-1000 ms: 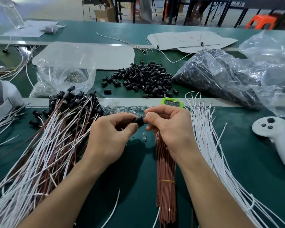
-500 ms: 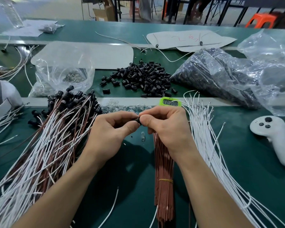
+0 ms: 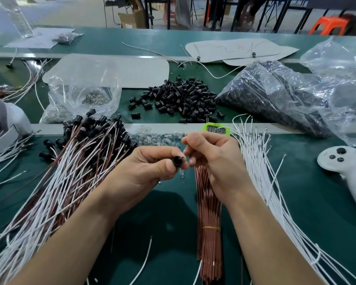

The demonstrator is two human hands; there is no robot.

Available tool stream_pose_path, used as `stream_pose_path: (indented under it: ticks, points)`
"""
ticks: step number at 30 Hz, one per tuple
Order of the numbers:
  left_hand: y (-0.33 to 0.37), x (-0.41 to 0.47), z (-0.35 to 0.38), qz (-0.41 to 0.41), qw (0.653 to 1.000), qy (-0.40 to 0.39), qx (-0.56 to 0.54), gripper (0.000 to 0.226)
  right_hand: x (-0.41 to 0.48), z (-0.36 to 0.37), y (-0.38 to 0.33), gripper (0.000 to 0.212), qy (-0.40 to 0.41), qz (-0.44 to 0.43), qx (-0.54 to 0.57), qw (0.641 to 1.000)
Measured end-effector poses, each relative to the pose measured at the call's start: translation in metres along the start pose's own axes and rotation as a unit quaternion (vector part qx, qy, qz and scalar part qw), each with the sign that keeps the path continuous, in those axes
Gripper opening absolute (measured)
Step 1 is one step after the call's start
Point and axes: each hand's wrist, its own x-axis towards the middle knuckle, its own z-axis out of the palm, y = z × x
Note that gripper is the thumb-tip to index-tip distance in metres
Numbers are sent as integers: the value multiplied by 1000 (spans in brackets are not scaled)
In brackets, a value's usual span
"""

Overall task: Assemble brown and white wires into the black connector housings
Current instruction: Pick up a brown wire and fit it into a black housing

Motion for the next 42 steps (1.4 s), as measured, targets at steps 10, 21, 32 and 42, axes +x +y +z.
stream_pose_path:
  ticks: [10,21,32,42]
  points:
    - [1,0,5,16,1000,23,-8,25,0,-1,1,28,-4,-10,-19,1000]
    - [3,-1,9,11,999,41,-5,30,-1,-3,-1,8,-26,-26,-2,999]
    - [6,1,8,31,994,101,-26,37,-7,6,5,15,-139,-61,-106,983]
    - [8,0,11,13,996,63,-55,31,-16,17,4,9,-101,-132,-189,968]
